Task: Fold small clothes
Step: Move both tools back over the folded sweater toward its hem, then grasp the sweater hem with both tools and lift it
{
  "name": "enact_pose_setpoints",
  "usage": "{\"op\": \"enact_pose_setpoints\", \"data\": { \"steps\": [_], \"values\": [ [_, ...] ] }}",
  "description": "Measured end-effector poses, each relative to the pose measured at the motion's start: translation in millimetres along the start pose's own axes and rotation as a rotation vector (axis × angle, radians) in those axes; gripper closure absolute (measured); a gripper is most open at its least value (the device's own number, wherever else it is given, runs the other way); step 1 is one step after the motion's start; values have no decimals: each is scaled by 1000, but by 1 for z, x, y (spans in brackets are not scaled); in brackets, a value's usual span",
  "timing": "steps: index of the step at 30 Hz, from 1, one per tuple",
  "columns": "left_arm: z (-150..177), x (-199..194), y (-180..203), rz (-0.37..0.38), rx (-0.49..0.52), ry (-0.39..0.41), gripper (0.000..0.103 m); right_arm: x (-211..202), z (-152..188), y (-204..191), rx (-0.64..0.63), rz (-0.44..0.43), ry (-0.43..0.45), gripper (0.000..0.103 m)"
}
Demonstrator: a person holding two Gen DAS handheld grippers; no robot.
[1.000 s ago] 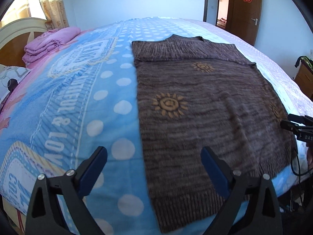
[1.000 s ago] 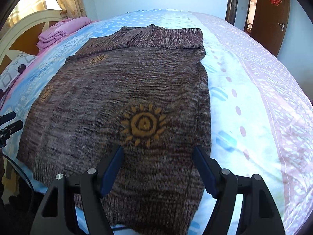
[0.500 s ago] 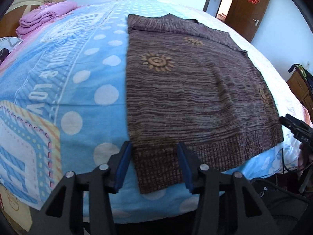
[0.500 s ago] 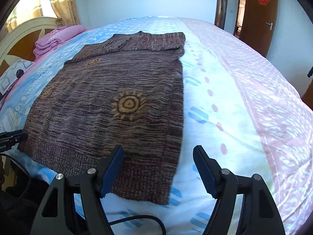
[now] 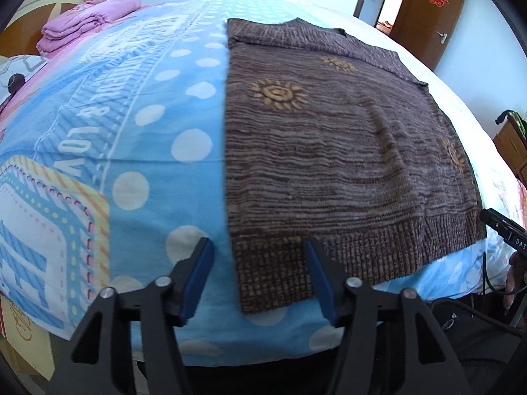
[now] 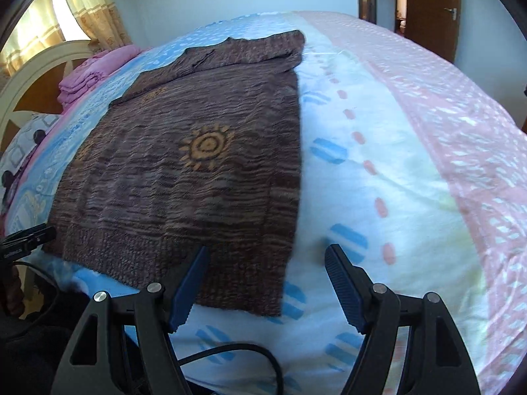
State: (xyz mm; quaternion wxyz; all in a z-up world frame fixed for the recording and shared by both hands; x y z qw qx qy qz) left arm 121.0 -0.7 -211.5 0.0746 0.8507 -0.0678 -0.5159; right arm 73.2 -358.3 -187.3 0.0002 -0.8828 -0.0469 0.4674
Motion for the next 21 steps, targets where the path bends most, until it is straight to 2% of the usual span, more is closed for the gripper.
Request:
{"op": "enact_pose_setpoints", "data": {
  "steps": [2,4,6,7,9,10,11,12,14,17,21],
  "values": [
    [2,3,2,7,7,-9,30,3,2,-3,6,-4,0,29],
    [4,5,5,8,19,-16,28,3,3,-3,10,-7,2,38],
    [5,4,7,10,24,-15,28,1,3,-1,33,-26,0,65],
    [4,4,6,18,16,-14,29,0,2,1,42,-32,-1,72],
    [3,2,3,17,5,-11,37,-1,3,3,66,-66,-7,94],
    [3,2,2,13,2,-9,46,-1,4,3,80,-94,-13,94],
    [2,0,0,7,-1,-5,60,-2,4,2,89,-112,-16,95],
    [1,-1,-2,6,-4,-2,66,-3,3,1,87,-121,-17,95],
    [0,-4,-3,37,-12,-11,86,-9,3,0,76,-127,-9,95],
    [1,-8,-1,50,-7,-12,93,-24,2,4,75,-121,29,96],
    [-1,-12,-3,56,-13,7,94,-29,4,21,112,-95,43,96]
  ]
}}
Point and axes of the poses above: each gripper's, at about its wrist camera, not at the fingertips, and x roughly the way its jaws point, y to its right, z to its underside, the point moved 7 cm from there along x, roughly the way its jaws point, and after that the axes turned 9 degrees about -x, right-handed, at the moved point
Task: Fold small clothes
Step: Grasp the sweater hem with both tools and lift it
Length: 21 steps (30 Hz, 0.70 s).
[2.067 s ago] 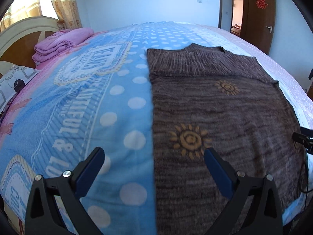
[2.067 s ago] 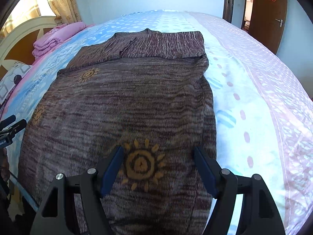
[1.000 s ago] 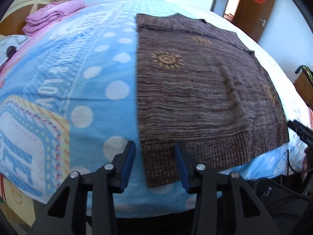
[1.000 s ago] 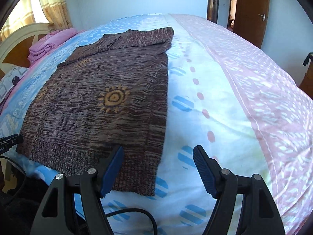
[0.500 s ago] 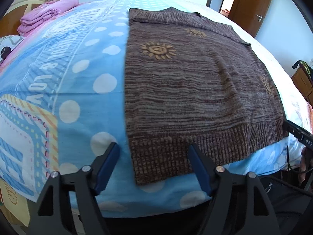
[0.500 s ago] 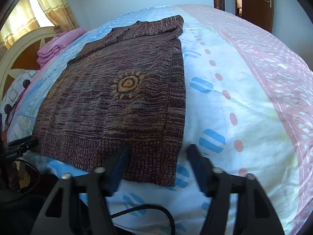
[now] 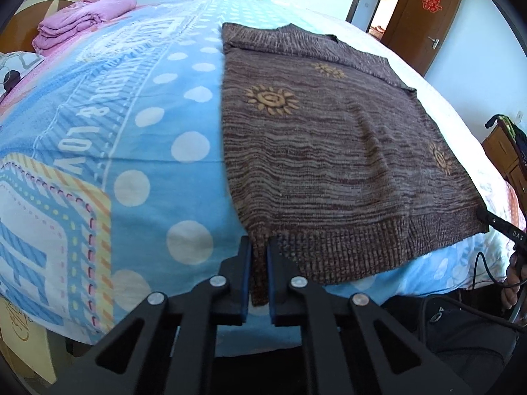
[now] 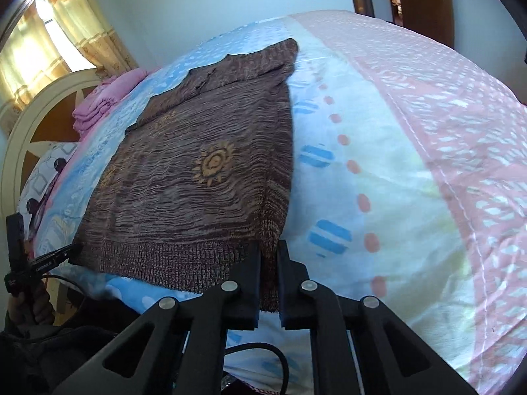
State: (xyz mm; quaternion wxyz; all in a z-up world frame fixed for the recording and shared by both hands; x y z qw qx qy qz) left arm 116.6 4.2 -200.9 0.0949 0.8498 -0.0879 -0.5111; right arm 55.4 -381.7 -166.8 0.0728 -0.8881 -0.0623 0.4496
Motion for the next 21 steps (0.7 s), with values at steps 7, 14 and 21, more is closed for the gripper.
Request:
{"op": "enact_pose_setpoints", "data": {
  "steps": [7,14,21],
  "values": [
    [1,8,-6,-2,-32,-9,87,13,5,-1,43,-50,-24,84],
    [5,10,2,26,-29,-23,63,19,11,-8,21,-53,-41,86],
    [-4,-8,4,65,7,17,96,-5,-3,-11,10,-100,34,97]
  ]
}}
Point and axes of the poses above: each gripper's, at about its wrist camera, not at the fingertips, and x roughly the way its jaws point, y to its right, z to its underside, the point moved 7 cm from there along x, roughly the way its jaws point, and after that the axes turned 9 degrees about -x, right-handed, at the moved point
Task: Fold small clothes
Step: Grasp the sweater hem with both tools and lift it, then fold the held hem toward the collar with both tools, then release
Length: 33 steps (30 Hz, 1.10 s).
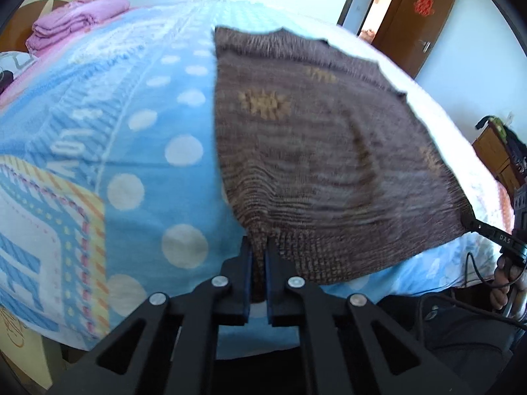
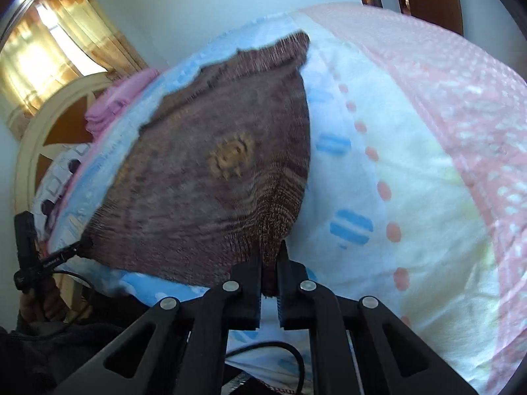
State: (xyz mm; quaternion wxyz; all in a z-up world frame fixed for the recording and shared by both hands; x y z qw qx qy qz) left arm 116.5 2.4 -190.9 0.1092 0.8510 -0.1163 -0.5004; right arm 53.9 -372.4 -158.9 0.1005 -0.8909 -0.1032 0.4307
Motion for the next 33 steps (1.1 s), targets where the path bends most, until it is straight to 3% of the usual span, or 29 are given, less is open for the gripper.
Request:
{"op": "enact_pose_setpoints", "data": {
  "steps": [4,8,12,20,33],
  "values": [
    [-21,-36,3,58,-7,96,96,-33,-18,-5,4,-65,126,97],
    [-37,-46,5,77,-6,141,96,-36,-24,-3,31,-83,148,97],
    [-54,-41,4,91,-18,141,96,-45,-42,-6,7,-45,190,97],
    [-109,-38,8,97,-15,218,96,-49,-109,-16,-52,34,293,97],
    [-203,-32,20,49,18,337,96,-36,-213,-20,-93,76,357,97]
  ]
}}
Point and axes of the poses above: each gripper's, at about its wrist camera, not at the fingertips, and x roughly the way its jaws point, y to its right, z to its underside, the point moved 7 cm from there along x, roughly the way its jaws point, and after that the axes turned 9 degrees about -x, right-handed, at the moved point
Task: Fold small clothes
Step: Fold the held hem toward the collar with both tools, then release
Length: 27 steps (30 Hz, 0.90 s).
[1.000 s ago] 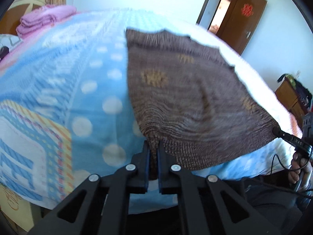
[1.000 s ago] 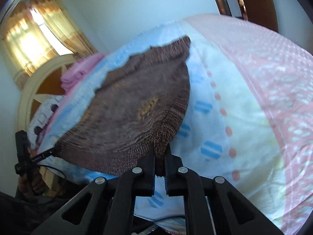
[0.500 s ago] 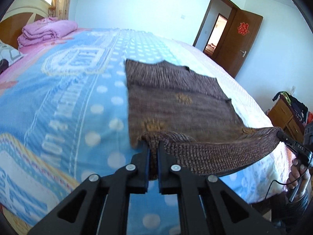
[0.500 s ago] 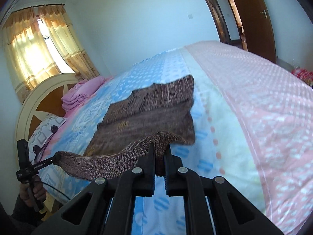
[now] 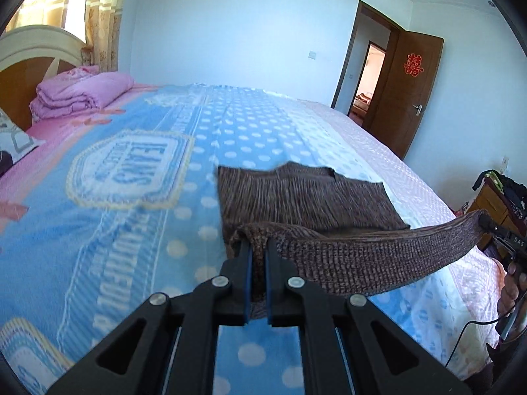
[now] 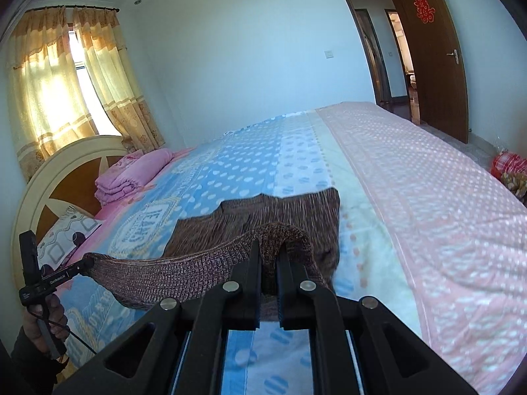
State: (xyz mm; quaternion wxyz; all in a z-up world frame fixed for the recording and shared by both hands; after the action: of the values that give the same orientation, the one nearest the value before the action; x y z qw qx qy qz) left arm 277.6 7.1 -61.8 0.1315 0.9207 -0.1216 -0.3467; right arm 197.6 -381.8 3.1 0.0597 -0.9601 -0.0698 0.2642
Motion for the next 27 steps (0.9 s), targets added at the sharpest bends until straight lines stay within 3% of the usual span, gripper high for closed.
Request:
{"op": "enact_pose_setpoints", "data": {
  "steps": [10,16,24,27],
  "values": [
    [-60,54,8,-22,28,21,96,66,-37,19,-15,43,-38,97],
    [-77,112,3,-66,24,-25,96,127,-47,36,-9,66,-94,97],
    [-75,197,-15,-145,33,-110,96,225,-29,62,18,91,-228,97],
    [-65,230,-24,-197,41,-148,91,268,-5,74,10,102,-337,96]
  ]
}}
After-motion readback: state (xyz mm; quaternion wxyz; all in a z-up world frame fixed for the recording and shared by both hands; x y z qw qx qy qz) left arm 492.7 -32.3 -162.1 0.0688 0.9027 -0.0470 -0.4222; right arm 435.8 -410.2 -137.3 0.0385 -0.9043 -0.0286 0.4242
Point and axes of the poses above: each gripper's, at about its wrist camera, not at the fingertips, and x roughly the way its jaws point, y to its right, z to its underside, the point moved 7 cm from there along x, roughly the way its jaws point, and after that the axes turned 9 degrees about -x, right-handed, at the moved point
